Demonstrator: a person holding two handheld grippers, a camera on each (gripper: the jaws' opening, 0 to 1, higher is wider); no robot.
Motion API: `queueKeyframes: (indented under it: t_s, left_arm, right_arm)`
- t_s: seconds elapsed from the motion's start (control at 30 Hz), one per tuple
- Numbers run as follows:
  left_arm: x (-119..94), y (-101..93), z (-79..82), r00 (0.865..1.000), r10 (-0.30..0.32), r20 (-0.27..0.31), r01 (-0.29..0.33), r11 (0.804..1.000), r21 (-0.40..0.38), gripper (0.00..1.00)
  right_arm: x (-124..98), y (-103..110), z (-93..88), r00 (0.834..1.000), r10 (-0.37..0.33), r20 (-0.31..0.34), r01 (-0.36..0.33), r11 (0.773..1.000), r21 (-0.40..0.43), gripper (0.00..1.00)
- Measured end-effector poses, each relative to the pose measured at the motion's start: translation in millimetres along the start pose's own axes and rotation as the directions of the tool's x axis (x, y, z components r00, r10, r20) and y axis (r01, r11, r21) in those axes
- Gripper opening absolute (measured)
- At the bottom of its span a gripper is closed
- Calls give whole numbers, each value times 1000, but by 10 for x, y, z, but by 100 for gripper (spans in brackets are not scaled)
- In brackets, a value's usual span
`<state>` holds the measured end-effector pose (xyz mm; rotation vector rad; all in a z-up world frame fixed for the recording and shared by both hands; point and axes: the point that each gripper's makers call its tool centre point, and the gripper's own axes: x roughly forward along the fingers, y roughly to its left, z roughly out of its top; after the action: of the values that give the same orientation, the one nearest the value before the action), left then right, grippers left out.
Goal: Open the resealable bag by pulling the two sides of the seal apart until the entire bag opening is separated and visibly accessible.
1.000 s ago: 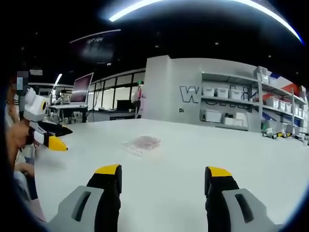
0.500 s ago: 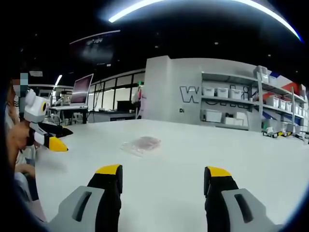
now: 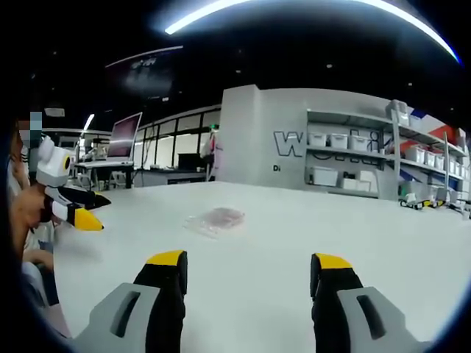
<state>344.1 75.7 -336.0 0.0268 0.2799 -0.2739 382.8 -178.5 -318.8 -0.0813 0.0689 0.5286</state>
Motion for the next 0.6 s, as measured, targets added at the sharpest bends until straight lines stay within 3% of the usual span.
queueKeyframes:
  t_s: [0.6]
  left_arm:
    - [-12, -6, -17, 1000, 0, 2, 0, 1000, 0, 100]
  right_arm:
    - [-3, -22, -2, 1000, -1, 3, 1, 1000, 1, 67]
